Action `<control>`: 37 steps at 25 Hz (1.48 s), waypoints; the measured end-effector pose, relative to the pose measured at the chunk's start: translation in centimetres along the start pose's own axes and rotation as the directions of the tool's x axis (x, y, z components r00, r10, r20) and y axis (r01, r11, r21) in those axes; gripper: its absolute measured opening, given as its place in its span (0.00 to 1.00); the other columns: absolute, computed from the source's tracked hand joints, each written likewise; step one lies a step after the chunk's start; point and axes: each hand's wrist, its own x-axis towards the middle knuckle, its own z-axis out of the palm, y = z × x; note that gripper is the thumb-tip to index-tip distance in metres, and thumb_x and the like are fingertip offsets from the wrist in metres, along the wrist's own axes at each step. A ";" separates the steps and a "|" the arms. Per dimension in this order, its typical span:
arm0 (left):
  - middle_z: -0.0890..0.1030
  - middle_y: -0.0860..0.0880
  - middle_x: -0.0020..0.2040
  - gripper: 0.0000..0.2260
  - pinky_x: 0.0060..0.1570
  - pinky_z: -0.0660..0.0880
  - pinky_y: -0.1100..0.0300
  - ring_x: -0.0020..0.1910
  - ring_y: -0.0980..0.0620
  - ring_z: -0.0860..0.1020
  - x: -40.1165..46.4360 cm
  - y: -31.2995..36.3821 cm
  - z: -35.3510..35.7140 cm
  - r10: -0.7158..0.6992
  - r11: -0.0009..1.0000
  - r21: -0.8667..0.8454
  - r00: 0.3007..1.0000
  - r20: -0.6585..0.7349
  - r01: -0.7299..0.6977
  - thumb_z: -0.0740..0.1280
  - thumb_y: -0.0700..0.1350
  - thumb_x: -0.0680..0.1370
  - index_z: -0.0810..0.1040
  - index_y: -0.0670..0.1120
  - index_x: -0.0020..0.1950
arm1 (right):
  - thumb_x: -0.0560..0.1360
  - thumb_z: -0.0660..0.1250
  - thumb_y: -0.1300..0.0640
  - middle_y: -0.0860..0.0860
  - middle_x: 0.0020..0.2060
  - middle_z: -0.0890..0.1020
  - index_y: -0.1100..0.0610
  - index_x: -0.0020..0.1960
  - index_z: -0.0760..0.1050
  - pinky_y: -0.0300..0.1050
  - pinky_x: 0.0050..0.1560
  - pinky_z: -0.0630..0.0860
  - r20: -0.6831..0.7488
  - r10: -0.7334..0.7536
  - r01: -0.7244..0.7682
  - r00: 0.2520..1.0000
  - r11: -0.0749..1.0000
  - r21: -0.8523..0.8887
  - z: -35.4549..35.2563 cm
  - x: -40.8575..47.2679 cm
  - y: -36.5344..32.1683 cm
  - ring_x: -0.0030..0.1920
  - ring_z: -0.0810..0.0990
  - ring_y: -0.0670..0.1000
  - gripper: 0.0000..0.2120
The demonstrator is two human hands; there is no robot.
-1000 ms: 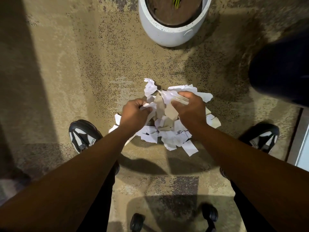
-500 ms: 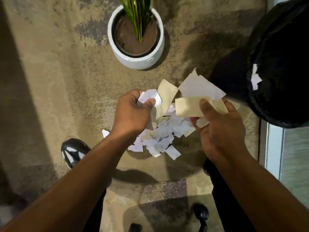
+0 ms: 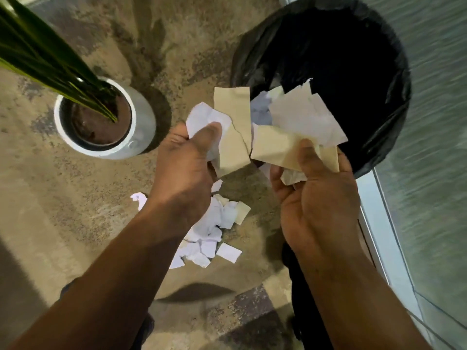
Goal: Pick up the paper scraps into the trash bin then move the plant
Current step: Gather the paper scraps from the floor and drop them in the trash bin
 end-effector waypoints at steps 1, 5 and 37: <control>0.86 0.41 0.55 0.11 0.48 0.83 0.41 0.52 0.42 0.86 0.2 0.2 1.6 -0.001 1.000 -0.027 1.000 -0.018 0.001 0.65 0.38 0.81 0.78 0.39 0.64 | 0.80 0.68 0.62 0.48 0.47 0.88 0.49 0.54 0.80 0.47 0.40 0.82 -0.013 0.007 -0.007 1.000 1.000 0.017 -0.2 0.5 -0.9 0.45 0.88 0.52 0.09; 0.87 0.50 0.46 0.08 0.43 0.83 0.42 0.45 0.48 0.86 0.7 0.6 6.5 -0.036 0.999 -0.018 0.999 -0.034 0.035 0.66 0.36 0.80 0.80 0.49 0.52 | 0.79 0.65 0.69 0.50 0.49 0.88 0.51 0.54 0.80 0.47 0.43 0.82 -0.065 0.018 -0.011 0.998 0.995 0.097 -0.6 2.5 -3.9 0.49 0.87 0.52 0.15; 0.84 0.44 0.62 0.14 0.65 0.75 0.52 0.61 0.45 0.82 1.0 -0.4 10.6 -0.345 0.937 -0.030 0.935 0.085 0.348 0.66 0.40 0.80 0.80 0.44 0.66 | 0.83 0.61 0.55 0.52 0.62 0.84 0.58 0.68 0.76 0.50 0.65 0.78 -0.004 0.273 -0.269 0.962 0.950 0.158 -0.2 3.9 -5.6 0.61 0.84 0.53 0.16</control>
